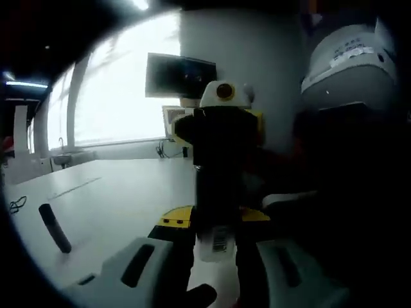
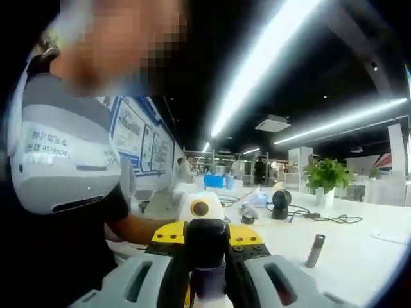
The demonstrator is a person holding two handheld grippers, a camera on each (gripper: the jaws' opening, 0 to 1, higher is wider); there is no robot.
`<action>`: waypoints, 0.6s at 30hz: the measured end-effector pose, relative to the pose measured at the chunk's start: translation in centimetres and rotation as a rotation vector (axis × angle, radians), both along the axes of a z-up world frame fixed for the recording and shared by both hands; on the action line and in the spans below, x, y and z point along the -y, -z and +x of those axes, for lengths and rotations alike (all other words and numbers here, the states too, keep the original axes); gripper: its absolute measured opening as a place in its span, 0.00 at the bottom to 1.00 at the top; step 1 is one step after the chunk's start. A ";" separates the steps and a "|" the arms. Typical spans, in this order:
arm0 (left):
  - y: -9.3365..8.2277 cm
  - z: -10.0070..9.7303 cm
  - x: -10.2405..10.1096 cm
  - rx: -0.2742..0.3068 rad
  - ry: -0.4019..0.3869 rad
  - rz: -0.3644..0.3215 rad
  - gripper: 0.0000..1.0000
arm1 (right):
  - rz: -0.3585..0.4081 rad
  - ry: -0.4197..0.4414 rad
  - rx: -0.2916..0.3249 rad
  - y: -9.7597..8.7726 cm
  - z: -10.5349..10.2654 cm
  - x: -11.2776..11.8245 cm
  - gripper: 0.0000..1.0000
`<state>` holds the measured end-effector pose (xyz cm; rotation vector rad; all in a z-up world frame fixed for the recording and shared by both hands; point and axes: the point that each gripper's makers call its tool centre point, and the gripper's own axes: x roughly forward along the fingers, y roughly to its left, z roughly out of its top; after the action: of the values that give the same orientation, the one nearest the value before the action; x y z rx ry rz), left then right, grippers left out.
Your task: Pick up cosmetic bottle twist off cap place on table pick up cap screw tight cap place on table
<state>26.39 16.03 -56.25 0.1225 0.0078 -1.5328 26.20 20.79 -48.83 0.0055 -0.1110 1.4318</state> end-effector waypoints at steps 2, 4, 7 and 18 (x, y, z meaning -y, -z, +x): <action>0.0 -0.1 0.0 -0.009 0.024 -0.005 0.14 | 0.000 -0.017 -0.001 0.1 -0.1 0.1 0.15; 0.2 -0.2 0.0 -0.032 0.049 -0.014 0.14 | -0.001 -0.031 -0.009 0.2 -0.1 0.1 0.15; 0.5 -0.3 0.1 -0.035 0.049 -0.006 0.14 | -0.014 -0.040 -0.014 0.5 -0.1 0.1 0.15; 0.5 0.1 0.3 -0.011 -0.007 0.002 0.14 | -0.006 -0.011 -0.014 0.5 0.2 -0.1 0.16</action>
<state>26.49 15.76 -56.78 0.1158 0.0188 -1.5268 26.36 20.90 -49.34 0.0116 -0.0954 1.4433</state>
